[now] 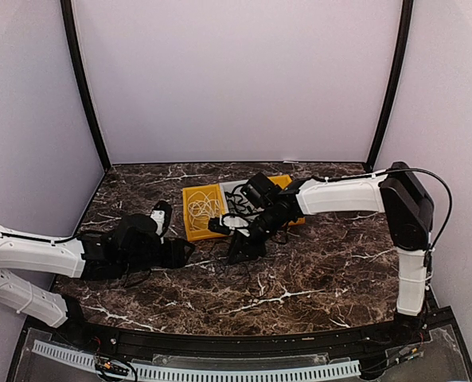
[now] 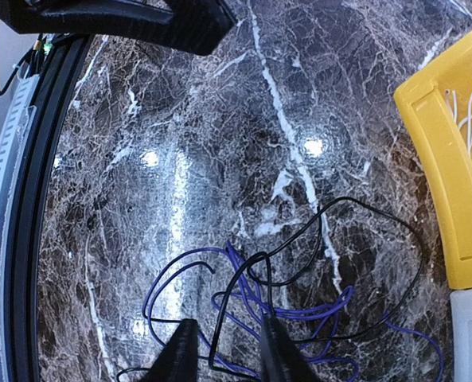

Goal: Untangle the cables

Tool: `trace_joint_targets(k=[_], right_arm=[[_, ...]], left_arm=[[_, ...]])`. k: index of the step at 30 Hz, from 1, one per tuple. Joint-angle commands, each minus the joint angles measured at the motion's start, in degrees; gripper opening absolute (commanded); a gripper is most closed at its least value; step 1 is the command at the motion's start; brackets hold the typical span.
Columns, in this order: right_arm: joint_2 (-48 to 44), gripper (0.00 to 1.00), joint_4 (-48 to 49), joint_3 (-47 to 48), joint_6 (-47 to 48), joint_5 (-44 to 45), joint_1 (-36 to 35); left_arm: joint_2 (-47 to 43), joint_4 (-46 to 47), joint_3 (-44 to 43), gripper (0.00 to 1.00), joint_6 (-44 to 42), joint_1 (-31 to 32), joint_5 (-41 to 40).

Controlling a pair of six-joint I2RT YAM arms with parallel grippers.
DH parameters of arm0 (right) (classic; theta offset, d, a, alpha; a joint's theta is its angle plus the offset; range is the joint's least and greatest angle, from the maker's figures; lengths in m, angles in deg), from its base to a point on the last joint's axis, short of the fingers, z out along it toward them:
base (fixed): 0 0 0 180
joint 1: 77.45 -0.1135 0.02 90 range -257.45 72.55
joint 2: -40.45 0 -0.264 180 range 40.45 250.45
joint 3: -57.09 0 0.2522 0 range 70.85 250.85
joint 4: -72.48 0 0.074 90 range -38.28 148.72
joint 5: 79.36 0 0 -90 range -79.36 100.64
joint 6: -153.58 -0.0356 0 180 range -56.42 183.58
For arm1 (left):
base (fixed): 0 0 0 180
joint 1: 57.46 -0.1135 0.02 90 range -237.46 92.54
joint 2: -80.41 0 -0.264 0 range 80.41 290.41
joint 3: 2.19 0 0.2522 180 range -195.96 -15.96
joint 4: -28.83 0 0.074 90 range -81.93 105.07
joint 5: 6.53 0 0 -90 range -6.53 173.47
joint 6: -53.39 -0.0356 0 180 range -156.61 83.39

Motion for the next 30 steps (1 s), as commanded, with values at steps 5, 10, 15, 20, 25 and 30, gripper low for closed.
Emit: trace_joint_targets(k=[5, 10, 15, 20, 25, 30], right_arm=[[-0.8, 0.00, -1.6, 2.2, -2.8, -0.7, -0.5], [-7.6, 0.00, -4.6, 2.8, -5.1, -3.7, -0.7], [-13.5, 0.00, -5.6, 3.2, -6.8, -4.3, -0.6], [-16.0, 0.00, -7.7, 5.2, -6.9, -7.5, -0.7], [-18.8, 0.00, -11.3, 8.8, -4.3, -10.0, -0.7], [-23.0, 0.00, -15.4, 12.3, -0.3, -10.5, -0.7]], left_arm=[[-0.6, 3.0, 1.6, 0.68, -4.1, -0.4, 1.3], [-4.4, 25.3, 10.5, 0.73, -15.5, -0.1, 13.2], [-7.9, 35.5, 11.7, 0.79, -22.1, 2.0, 17.9], [-2.8, 39.7, 5.7, 0.79, -26.2, 4.0, 20.2], [9.8, 48.2, -1.6, 0.79, -29.8, 4.4, 19.4], [21.4, 53.5, -7.6, 0.72, -31.8, 4.5, 14.5]])
